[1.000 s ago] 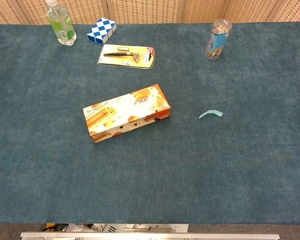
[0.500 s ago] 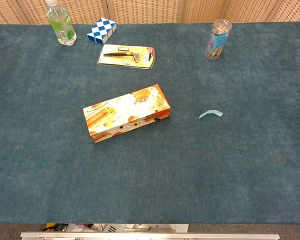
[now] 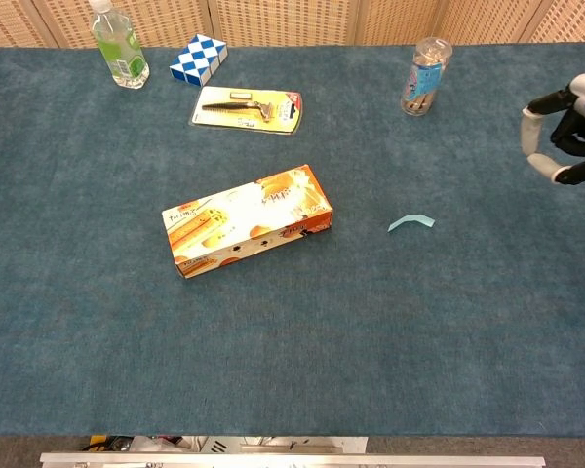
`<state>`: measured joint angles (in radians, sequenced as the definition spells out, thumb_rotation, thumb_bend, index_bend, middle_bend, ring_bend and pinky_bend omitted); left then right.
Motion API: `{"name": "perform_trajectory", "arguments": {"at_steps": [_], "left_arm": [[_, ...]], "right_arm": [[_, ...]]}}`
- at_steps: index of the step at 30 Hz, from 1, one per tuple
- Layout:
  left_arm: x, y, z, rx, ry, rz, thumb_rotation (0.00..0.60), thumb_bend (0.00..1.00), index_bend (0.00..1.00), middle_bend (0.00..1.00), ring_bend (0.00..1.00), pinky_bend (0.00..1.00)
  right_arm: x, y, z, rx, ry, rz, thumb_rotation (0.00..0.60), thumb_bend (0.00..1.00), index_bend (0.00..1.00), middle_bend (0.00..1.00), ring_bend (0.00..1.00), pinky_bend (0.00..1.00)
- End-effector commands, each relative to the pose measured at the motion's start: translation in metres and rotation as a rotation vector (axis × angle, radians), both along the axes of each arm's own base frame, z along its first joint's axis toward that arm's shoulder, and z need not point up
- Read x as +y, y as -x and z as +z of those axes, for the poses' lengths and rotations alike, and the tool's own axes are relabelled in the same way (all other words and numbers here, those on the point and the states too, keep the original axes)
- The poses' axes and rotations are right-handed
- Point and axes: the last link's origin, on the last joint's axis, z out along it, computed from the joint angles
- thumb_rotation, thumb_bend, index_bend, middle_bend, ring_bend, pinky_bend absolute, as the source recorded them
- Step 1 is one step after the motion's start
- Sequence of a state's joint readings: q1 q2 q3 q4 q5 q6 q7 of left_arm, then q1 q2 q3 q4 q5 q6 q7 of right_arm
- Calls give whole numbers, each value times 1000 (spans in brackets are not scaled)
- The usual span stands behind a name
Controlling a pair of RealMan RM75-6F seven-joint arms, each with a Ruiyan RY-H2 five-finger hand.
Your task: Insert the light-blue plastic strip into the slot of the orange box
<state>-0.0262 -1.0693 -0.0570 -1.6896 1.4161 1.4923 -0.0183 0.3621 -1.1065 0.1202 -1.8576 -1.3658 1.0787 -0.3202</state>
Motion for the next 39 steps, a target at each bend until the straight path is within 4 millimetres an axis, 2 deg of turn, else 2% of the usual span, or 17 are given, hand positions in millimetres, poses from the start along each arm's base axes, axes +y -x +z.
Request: {"name": "perform_trajectory", "arguments": {"at_steps": [1,4,6,12,27,39], "left_arm": [[1,1,-2,-2,8,3,600,347,83,273,289,296],[3,2,-4,-5,17,1,600,348,83,273,290,296],[5,2,-4,-6,19,-2,600,347,83,273,290,296],[6,3,-4,-7,16,-3,600,347,82,273,289,296],[3,7,-5,-12,19,7,600,348,82,272,289,296],[1,9,-5,-13,17,16,600,348,82,271,290,296]], "right_arm": [[-11,-6,-18,16,-35,12,600,362,620,1000,1000,1000],[-17,-11,-34,18,-76,18,600,352,616,1000,1000,1000],[-20,-15,-44,26,-96,31,600,309,596,1000,1000,1000],[-26,-24,-63,42,-130,53,600,253,548,1000,1000,1000],[-34,-30,-106,125,-210,53,600,244,530,1000,1000,1000],[-38,-30,-130,172,-245,53,600,249,530,1000,1000,1000]]}}
